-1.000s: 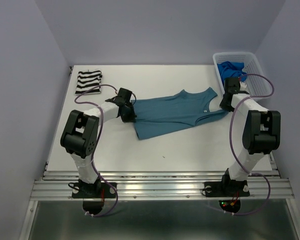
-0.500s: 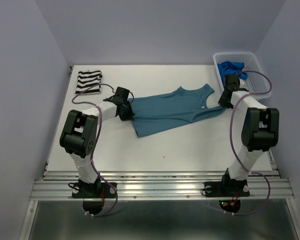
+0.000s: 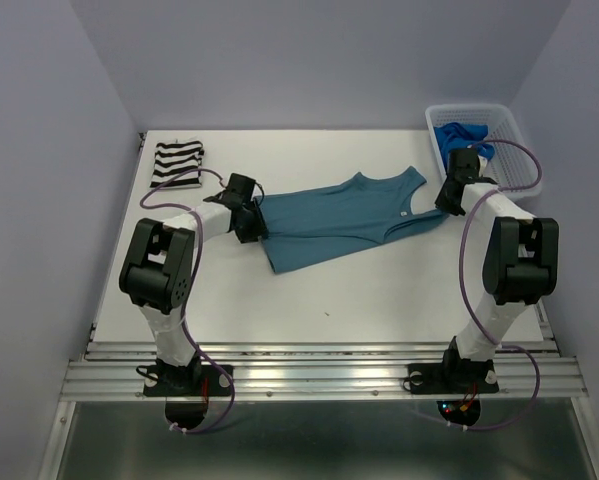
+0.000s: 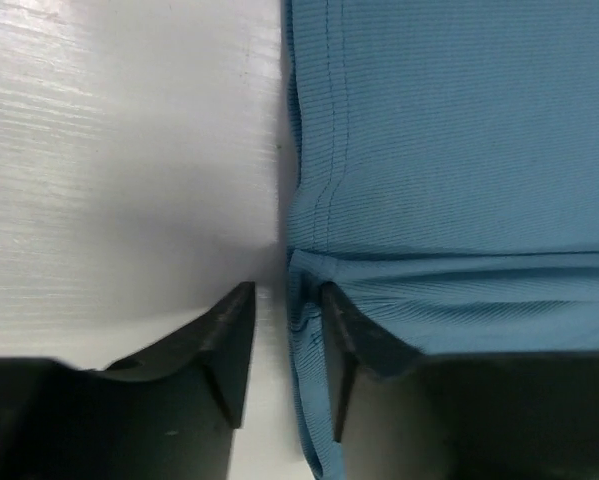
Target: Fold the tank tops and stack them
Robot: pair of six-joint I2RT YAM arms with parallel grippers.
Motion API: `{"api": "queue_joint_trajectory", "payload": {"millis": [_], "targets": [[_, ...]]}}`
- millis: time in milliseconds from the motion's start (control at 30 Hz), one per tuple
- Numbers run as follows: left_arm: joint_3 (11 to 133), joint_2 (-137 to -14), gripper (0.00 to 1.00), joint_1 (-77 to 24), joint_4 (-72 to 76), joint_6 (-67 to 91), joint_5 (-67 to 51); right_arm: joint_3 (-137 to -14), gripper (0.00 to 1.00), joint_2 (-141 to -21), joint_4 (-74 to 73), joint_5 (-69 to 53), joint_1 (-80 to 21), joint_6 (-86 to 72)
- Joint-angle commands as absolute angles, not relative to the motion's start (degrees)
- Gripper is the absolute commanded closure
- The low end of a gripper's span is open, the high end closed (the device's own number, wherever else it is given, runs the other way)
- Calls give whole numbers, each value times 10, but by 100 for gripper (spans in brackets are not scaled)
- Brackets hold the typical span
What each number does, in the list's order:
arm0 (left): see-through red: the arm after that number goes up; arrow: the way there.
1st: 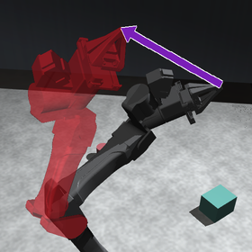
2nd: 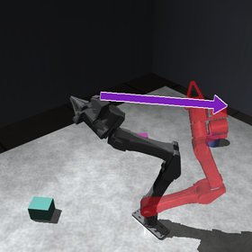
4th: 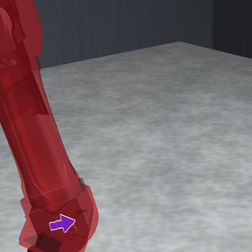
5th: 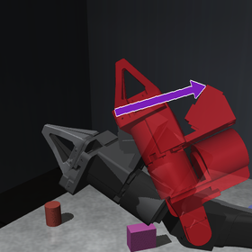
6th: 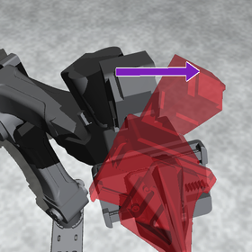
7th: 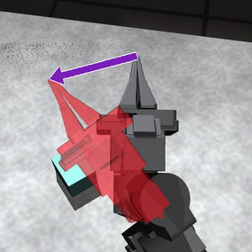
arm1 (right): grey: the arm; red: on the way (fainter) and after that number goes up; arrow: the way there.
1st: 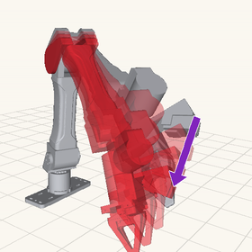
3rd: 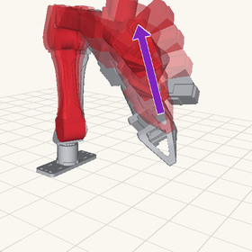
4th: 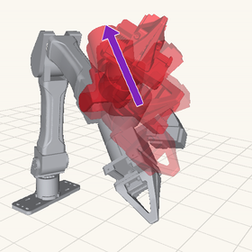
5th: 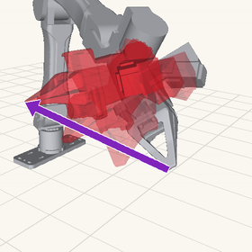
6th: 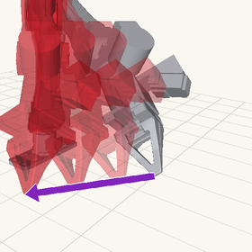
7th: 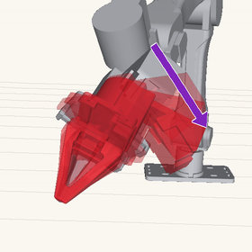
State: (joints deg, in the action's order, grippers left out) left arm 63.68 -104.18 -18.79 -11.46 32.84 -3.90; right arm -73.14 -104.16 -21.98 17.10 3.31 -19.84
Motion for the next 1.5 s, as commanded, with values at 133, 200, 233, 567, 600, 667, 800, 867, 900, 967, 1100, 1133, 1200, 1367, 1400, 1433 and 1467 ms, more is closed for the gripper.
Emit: {"api": "queue_joint_trajectory", "payload": {"millis": [133, 200, 233, 567, 600, 667, 800, 867, 900, 967, 1100, 1133, 1200, 1367, 1400, 1433, 1467], "targets": [[637, -1009, 29, -178, -128, 321, -22, -759, 52, -1028, -196, 142, 28, -175], [637, -998, 27, -178, -126, 321, -27, -753, 45, -1012, -192, 99, 28, -171], [636, -993, 23, -179, -125, 322, -29, -745, 40, -1005, -188, 81, 23, -164], [590, -905, 2, -205, -120, 337, -39, -623, 0, -858, -168, -50, -27, -156], [586, -901, 1, -211, -118, 340, -42, -611, 0, -843, -171, -45, -34, -155], [573, -892, 1, -228, -104, 345, -47, -592, 0, -810, -178, -41, -50, -149], [559, -891, 1, -254, -71, 356, -72, -557, 0, -801, -157, -97, -93, -165], [557, -897, 1, -270, -55, 362, -81, -557, 0, -819, -150, -111, -109, -173], [557, -904, 1, -274, -49, 366, -85, -564, 0, -828, -146, -117, -122, -175], [559, -916, 1, -288, -38, 369, -91, -573, 0, -856, -136, -128, -130, -181], [557, -932, 1, -306, -24, 377, -100, -589, 0, -902, -118, -138, -135, -199], [556, -933, 1, -308, -21, 379, -104, -592, 0, -911, -113, -139, -141, -204], [548, -937, 1, -311, -11, 381, -106, -597, 1, -937, -108, -140, -141, -209], [542, -948, 1, -316, -4, 381, -120, -606, 10, -978, -104, -143, -141, -212], [542, -954, 1, -316, -4, 380, -124, -611, 11, -983, -103, -148, -146, -211], [542, -957, 1, -316, -4, 380, -125, -613, 14, -988, -102, -150, -146, -210], [541, -959, 1, -318, 10, 379, -125, -613, 21, -993, -101, -153, -146, -208]]}}
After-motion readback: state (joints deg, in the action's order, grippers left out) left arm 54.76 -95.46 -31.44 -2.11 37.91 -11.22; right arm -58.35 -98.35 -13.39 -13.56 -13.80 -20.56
